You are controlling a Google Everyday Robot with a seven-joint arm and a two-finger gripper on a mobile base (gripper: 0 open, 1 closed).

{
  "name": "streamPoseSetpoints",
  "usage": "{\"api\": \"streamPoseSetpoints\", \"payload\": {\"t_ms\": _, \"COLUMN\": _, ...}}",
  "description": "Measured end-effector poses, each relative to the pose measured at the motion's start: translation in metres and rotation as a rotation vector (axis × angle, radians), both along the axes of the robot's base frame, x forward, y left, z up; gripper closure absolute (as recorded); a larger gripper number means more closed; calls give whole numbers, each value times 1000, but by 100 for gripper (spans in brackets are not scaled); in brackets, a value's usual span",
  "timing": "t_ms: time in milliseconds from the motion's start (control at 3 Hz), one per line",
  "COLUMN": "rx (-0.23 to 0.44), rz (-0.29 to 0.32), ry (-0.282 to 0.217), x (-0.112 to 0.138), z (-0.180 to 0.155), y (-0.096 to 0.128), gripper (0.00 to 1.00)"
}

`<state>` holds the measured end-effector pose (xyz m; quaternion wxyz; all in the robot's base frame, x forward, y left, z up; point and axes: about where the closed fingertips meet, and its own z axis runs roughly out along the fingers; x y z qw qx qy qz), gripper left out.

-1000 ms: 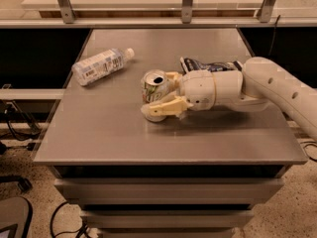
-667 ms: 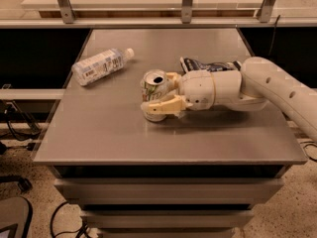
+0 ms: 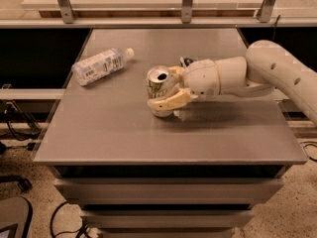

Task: Knock 7up can over

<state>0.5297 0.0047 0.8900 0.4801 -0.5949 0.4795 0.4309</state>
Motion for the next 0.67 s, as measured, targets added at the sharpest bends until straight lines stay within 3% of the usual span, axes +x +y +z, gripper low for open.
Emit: {"api": "streamPoseSetpoints", "payload": {"t_ms": 667, "rx": -234, "rz": 23, "ry": -150, "x": 7, "z": 24, "y": -8, "gripper": 100}}
